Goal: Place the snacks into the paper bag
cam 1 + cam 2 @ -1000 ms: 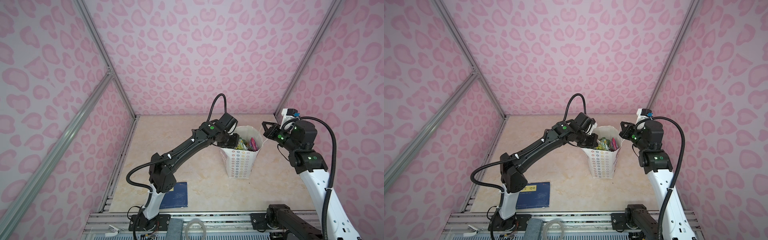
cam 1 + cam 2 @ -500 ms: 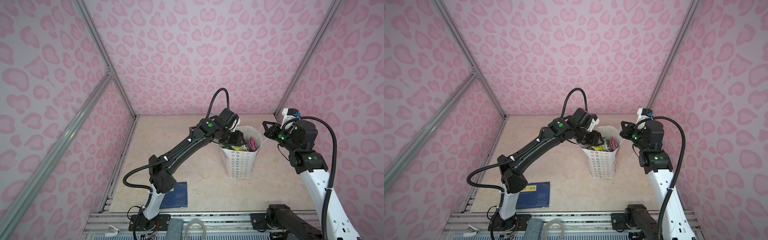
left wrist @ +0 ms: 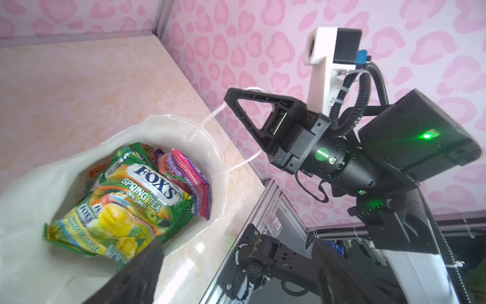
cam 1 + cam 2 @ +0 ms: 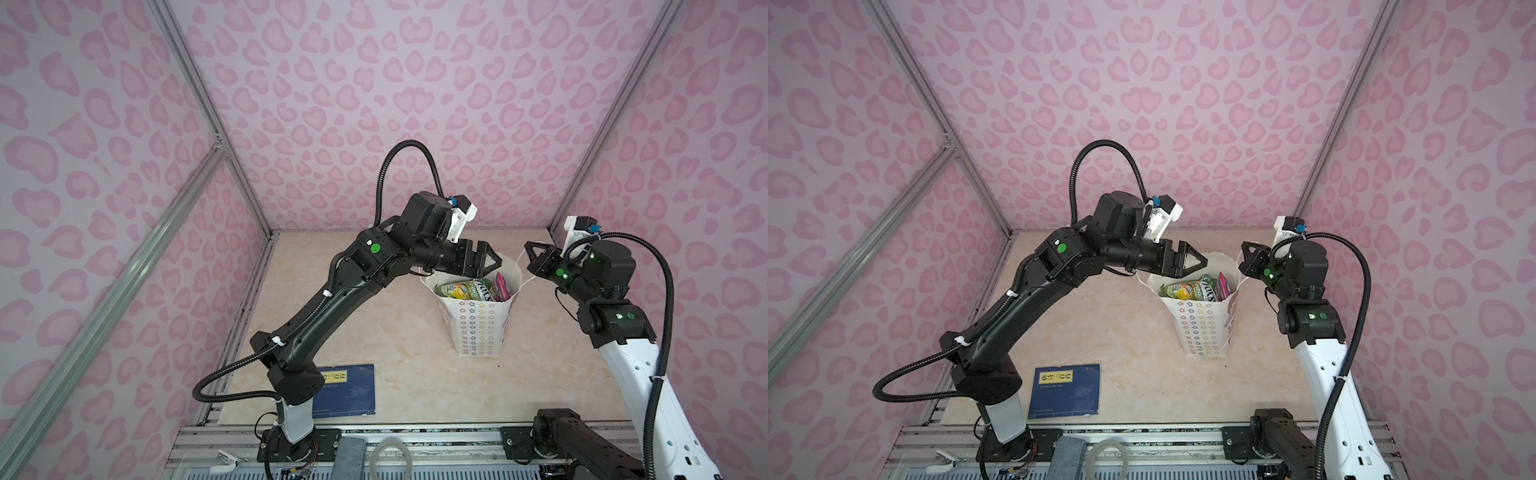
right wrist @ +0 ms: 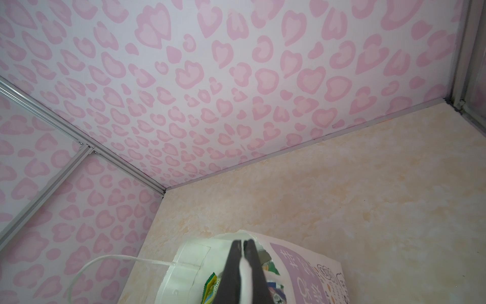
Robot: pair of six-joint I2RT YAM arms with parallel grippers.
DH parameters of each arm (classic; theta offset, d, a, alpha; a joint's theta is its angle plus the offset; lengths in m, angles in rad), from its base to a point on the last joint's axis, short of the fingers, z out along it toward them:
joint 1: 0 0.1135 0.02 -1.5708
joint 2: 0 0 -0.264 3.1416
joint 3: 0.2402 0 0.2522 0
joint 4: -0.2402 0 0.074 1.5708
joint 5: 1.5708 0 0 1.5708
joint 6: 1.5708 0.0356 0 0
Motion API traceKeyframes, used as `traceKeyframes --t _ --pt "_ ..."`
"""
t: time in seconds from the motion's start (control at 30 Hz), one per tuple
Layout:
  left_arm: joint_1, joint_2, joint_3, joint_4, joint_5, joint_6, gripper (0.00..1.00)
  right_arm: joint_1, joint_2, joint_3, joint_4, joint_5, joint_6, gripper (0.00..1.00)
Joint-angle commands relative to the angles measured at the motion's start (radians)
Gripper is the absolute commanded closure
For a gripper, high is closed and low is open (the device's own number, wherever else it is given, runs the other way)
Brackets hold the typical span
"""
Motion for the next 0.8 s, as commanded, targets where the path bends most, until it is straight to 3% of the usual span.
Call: traceKeyframes --t 0.0,0.1,0.27,0.5,0.77 --pt "0.0 -0.072 -0.053 -0.057 -0.214 0.053 0.09 0.001 -0.003 0.004 0.07 -0.011 -0.005 1.0" --pt "0.006 -0.141 -0.149 -0.102 -0.4 0.058 0.09 0.0 -0.005 0.005 0.07 -0.01 -0.007 1.0" --pt "0.045 -0.211 -0.306 -0.097 -0.479 0.023 0.12 -0.001 -0.002 0.004 0.074 -0.016 -0.002 1.0" --pt "0.092 -0.167 -0.322 -0.087 -0.442 0.013 0.19 -0.001 -0.003 0.001 0.076 -0.017 0.0 1.0" --pt "0.123 -0.083 -0.256 -0.063 -0.36 0.016 0.37 0.0 -0.006 0.002 0.074 -0.019 -0.002 1.0"
